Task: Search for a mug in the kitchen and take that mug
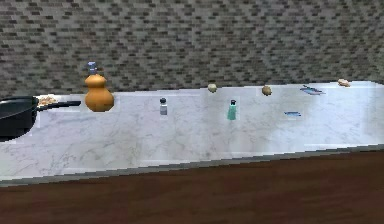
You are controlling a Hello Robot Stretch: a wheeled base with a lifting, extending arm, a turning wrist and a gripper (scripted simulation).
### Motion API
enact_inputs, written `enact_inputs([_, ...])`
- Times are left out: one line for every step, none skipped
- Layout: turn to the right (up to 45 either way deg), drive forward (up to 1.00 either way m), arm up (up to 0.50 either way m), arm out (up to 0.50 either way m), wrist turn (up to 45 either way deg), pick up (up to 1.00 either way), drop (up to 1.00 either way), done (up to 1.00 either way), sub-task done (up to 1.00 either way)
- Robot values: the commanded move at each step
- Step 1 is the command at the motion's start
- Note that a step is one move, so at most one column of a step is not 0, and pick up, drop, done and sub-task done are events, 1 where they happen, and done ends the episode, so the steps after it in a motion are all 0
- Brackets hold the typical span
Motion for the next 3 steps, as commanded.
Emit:
enact_inputs([0.0,0.00,0.00,0.00,45.0,0.00,0.00,0.00,0.00])
enact_inputs([0.0,0.00,0.00,0.00,45.0,0.00,0.00,0.00,0.00])
enact_inputs([0.0,0.00,0.00,0.00,45.0,0.00,0.00,0.00,0.00])
